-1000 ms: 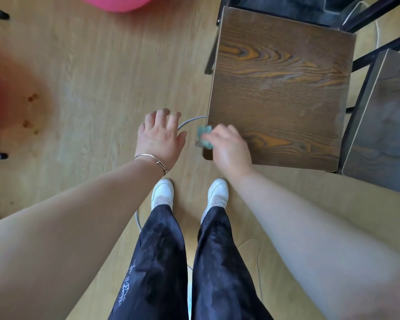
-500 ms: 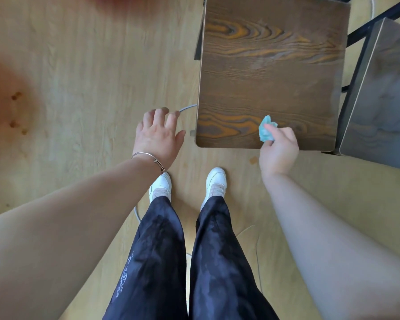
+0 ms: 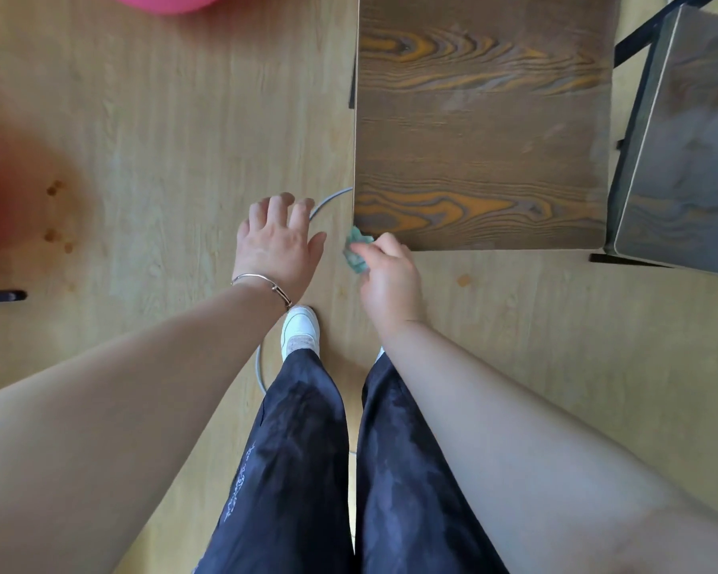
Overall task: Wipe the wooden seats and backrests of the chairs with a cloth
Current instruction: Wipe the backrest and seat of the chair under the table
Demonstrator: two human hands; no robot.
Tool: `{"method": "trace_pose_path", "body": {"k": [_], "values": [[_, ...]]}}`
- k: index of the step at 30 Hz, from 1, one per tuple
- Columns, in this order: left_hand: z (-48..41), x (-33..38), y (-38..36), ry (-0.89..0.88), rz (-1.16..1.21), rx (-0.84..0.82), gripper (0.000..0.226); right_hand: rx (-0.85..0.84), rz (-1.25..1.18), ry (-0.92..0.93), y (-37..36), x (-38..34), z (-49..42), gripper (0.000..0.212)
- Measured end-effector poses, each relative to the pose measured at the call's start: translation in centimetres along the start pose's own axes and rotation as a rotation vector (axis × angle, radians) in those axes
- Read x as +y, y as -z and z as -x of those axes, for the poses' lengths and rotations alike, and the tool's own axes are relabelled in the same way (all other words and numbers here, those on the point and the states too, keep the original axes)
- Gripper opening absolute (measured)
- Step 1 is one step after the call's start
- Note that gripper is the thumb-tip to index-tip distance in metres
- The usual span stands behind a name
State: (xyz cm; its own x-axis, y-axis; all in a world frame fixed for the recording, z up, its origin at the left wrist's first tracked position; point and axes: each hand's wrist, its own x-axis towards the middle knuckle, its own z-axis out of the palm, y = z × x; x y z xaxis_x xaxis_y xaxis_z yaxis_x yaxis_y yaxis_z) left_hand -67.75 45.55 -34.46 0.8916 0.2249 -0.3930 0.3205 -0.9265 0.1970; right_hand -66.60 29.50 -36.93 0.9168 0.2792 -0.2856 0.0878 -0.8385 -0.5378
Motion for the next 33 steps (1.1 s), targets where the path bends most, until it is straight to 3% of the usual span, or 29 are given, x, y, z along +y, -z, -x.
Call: {"method": "trace_pose_path", "body": {"k": [2, 4, 19, 33], "values": [[0.5, -0.7, 0.8, 0.015, -0.022, 0.007, 0.049, -0.196, -0.021, 0.057, -0.4, -1.1, 0.4, 0.042], [1.2, -1.3, 2.2, 0.026, -0.041, 0.018, 0.049, -0.252, -0.1, 0.092, 0.4, -2.3, 0.9, 0.043], [8.8, 5.1, 23.8, -0.027, 0.035, 0.239, 0.047, 0.14, 0.025, 0.146, 26.5, -8.7, 4.8, 0.048], [9.3, 11.6, 42.3, -0.195, -0.036, 0.423, 0.048, 0.385, 0.076, 0.063, 42.1, -13.8, 8.3, 0.045]]}}
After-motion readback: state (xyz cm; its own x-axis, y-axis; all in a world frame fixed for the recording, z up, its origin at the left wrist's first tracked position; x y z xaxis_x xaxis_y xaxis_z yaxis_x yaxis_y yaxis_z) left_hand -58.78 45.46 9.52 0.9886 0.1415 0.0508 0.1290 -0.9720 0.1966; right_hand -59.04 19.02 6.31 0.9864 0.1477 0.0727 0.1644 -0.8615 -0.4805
